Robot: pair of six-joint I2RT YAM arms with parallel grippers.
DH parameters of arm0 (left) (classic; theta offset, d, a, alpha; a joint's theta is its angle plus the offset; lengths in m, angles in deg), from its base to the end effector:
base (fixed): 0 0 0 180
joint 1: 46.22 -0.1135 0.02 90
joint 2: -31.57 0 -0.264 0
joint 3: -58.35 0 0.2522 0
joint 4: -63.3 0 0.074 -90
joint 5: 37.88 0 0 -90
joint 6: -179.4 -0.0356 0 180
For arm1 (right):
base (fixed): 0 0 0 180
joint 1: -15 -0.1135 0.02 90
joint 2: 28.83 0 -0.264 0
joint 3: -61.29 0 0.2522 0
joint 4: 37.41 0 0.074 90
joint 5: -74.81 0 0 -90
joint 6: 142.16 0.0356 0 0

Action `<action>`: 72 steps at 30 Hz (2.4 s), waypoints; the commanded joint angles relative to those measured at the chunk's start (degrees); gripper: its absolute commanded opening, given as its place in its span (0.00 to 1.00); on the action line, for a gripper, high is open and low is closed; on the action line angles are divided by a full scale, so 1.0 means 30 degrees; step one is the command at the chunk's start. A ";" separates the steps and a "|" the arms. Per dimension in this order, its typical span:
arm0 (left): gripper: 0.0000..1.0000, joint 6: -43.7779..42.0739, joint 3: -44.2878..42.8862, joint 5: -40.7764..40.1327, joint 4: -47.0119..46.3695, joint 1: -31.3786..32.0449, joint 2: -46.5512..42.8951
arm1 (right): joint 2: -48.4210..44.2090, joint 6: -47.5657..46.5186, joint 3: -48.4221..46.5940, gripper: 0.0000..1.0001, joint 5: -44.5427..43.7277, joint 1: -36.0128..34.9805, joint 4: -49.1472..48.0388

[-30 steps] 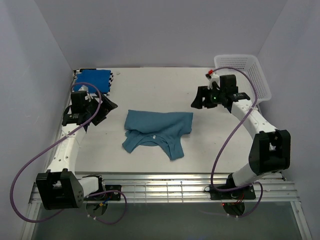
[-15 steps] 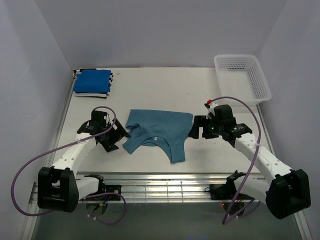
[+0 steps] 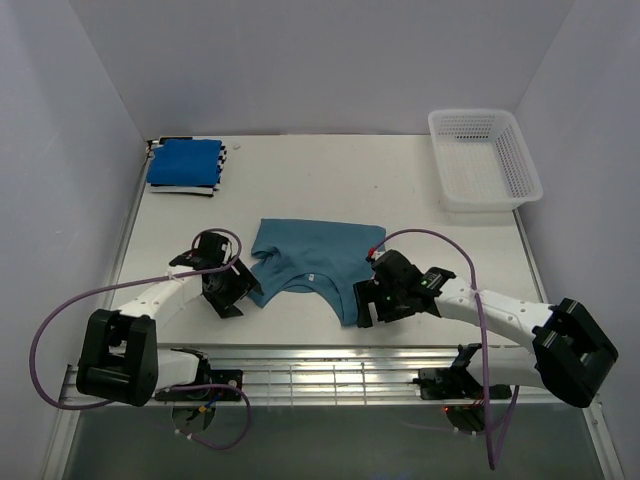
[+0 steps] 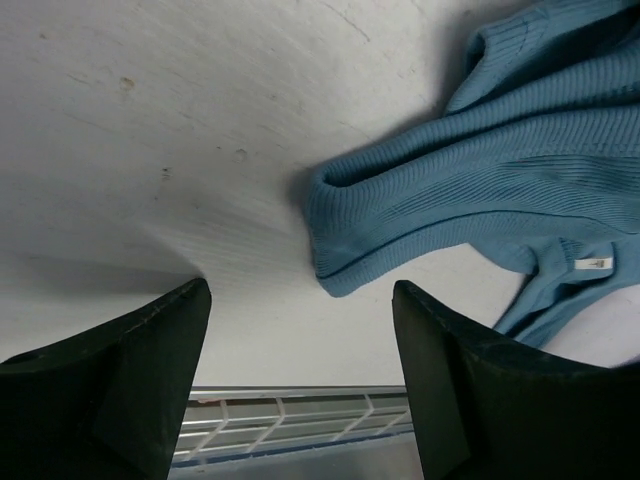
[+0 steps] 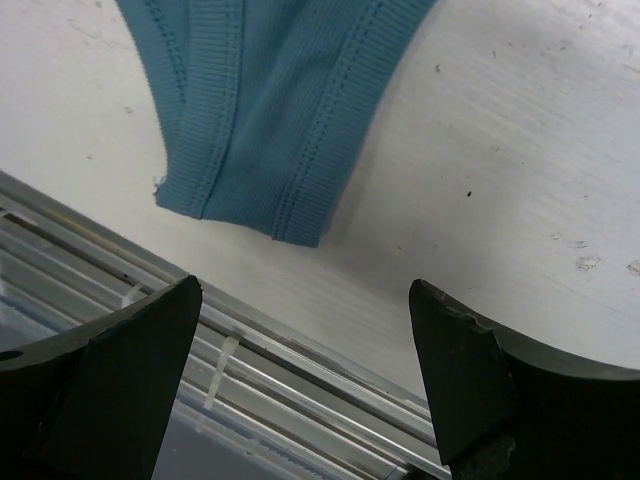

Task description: Fold and stack the tank tops

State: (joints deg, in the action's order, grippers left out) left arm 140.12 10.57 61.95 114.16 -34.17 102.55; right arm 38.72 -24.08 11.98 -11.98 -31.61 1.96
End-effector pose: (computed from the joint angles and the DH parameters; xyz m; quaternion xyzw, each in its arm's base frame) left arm 0.1901 -0.0468 0.1589 -0.3155 0.9350 -0.1444 0.0737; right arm 0.1479 0.1593 0.1861 -0.1623 0.9462 0.1905 0.2053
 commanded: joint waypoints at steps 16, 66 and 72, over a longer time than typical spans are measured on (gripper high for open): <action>0.00 -0.0207 -0.0409 -0.0988 -0.2757 0.1313 0.1748 | 0.4318 0.1569 -0.2592 0.94 -0.3293 -0.3183 -0.1181; 0.00 -0.6039 -3.6549 0.0732 -0.4656 0.0144 1.2694 | 1.1210 -1.4013 -3.4363 0.08 -0.0772 0.7362 -0.0894; 0.00 -0.5245 -3.0451 0.1706 -0.7912 -0.0561 0.8076 | 0.5964 -1.5509 -2.7384 0.08 0.0335 0.7948 -0.5784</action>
State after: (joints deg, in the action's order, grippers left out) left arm 124.36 -88.83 64.09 96.28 -35.28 137.37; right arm 63.31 -66.20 -73.26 -13.19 -8.45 -4.03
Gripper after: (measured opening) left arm 0.022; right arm 0.122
